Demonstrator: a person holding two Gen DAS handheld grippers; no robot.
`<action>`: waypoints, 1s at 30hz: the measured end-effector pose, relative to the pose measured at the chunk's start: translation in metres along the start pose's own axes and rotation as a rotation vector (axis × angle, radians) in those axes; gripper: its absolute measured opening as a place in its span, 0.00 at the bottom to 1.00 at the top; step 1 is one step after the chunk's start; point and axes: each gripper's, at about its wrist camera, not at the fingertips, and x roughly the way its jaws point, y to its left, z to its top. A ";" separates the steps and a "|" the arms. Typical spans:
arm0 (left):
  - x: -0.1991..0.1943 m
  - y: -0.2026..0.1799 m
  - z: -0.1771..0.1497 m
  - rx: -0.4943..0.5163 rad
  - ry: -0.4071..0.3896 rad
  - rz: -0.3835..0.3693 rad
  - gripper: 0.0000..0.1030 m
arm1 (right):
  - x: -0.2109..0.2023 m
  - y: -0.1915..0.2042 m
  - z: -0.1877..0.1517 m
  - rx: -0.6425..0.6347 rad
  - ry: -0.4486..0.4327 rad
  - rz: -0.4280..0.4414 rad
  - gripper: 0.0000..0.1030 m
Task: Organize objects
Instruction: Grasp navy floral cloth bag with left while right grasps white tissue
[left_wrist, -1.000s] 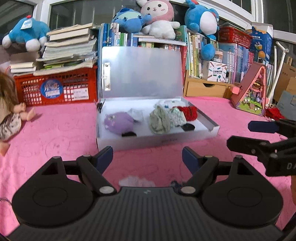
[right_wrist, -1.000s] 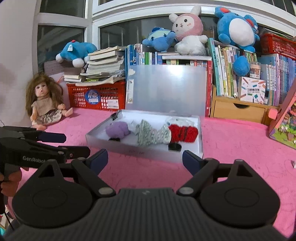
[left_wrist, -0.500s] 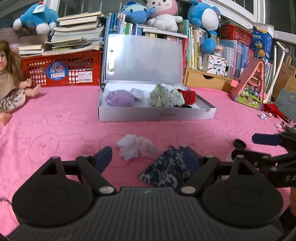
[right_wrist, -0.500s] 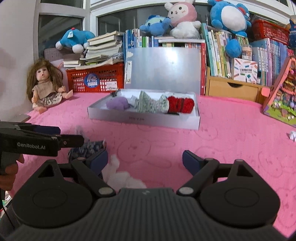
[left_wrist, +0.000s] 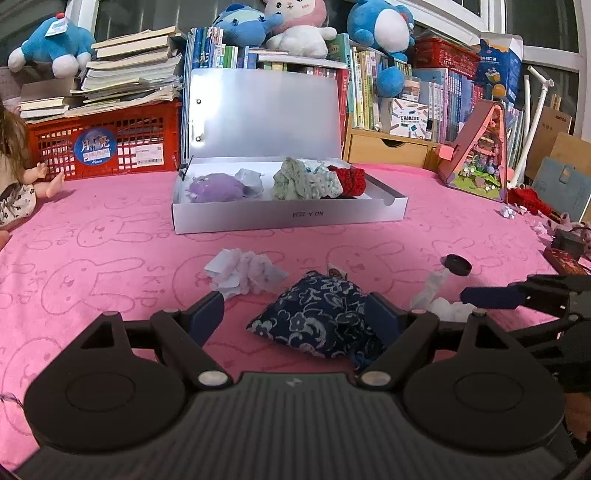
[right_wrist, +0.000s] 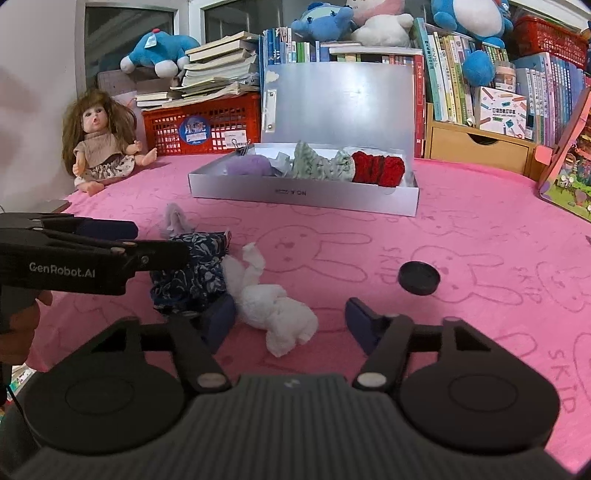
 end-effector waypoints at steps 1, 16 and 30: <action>-0.001 0.000 0.000 0.002 -0.005 -0.004 0.84 | -0.001 0.000 0.000 0.001 -0.003 0.005 0.54; 0.012 -0.021 -0.006 0.112 0.017 -0.089 0.88 | -0.006 -0.010 0.000 0.049 -0.015 -0.026 0.39; 0.029 -0.022 -0.008 0.110 0.040 -0.078 0.92 | -0.002 -0.013 0.000 0.089 -0.016 -0.032 0.39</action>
